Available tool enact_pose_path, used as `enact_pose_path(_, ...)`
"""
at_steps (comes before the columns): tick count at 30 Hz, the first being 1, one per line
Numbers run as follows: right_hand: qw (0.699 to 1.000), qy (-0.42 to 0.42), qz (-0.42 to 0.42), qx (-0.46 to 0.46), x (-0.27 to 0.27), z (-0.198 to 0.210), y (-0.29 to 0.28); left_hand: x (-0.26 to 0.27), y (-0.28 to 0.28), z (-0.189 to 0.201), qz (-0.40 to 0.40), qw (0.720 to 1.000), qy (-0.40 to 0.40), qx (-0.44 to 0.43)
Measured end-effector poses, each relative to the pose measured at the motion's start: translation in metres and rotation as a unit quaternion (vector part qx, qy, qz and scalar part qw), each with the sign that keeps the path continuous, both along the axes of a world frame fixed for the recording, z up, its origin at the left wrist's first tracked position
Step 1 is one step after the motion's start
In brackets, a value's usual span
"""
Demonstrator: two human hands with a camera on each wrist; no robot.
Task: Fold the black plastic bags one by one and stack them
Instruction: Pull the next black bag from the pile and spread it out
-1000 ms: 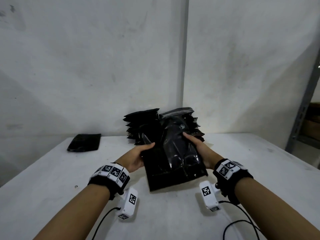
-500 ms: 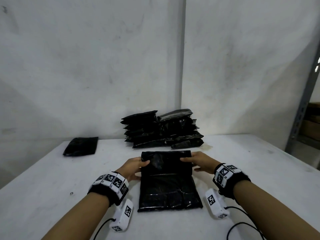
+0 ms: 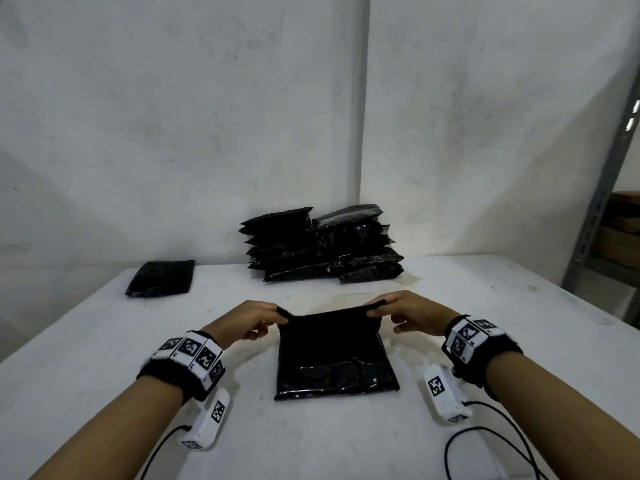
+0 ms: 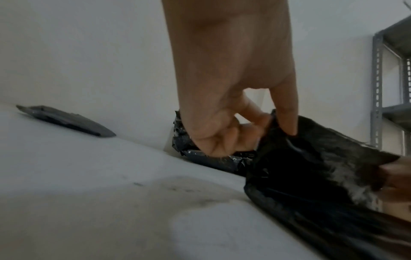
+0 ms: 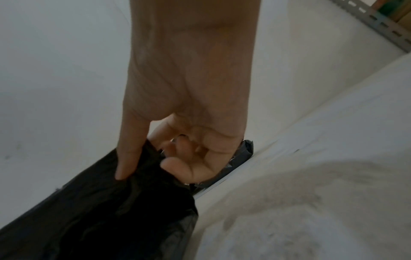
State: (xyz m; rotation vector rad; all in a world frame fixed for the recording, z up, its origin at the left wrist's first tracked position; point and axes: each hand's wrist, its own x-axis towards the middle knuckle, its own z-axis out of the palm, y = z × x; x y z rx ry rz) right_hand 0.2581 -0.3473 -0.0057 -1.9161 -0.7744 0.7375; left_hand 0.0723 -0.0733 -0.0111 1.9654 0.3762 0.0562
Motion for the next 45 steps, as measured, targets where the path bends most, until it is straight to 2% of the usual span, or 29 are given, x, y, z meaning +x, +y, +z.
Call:
enact_pose_path(3,0.998,-0.009,0.046,-0.047,-0.006,0.001,-0.009,-0.014,-0.002,0.005,-0.067,0.995,0.059,0.035)
enact_pose_path(5,0.994,-0.019,0.079,-0.073,-0.009,0.001,-0.012,-0.02,-0.005,0.008,-0.084,0.993,0.072,0.045)
enact_pose_path(11,0.981,-0.004,0.101,-0.167,-0.016,-0.002,-0.017,-0.024,-0.016,0.002,-0.105,0.985,0.118,0.064)
enact_pose_path(14,0.977,0.038,0.091,-0.188,-0.02,0.001,-0.015,-0.02,-0.022,0.0,-0.076,0.984,0.133,0.094)
enact_pose_path(16,0.977,0.072,0.073,-0.187,-0.02,0.0,-0.015,-0.016,-0.023,-0.004,-0.055,0.982,0.099,0.148)
enact_pose_path(18,0.98,0.038,0.063,-0.186,-0.019,-0.004,-0.015,-0.011,-0.025,-0.008,-0.06,0.975,0.041,0.209)
enact_pose_path(20,0.982,0.01,0.082,-0.167,-0.016,-0.009,-0.014,-0.007,-0.031,-0.008,-0.076,0.947,0.004,0.312)
enact_pose_path(22,0.986,0.021,0.083,-0.14,-0.014,-0.013,-0.011,-0.001,-0.038,-0.008,-0.106,0.924,-0.021,0.368)
enact_pose_path(26,0.99,0.062,0.08,-0.102,-0.011,-0.019,-0.01,0.002,-0.063,-0.01,-0.195,0.907,-0.018,0.372)
enact_pose_path(28,0.991,0.071,0.081,-0.085,-0.011,-0.021,-0.011,0.0,-0.076,-0.009,-0.198,0.909,0.012,0.366)
enact_pose_path(31,0.992,0.072,0.076,-0.063,-0.008,-0.02,-0.015,0.001,-0.086,-0.008,-0.213,0.893,0.058,0.393)
enact_pose_path(37,0.996,0.063,0.04,-0.053,0.004,-0.015,-0.034,0.023,-0.104,-0.006,-0.206,0.879,0.062,0.425)
enact_pose_path(45,0.998,-0.014,-0.047,-0.046,0.034,-0.018,-0.077,0.072,-0.151,-0.007,-0.228,0.858,0.047,0.457)
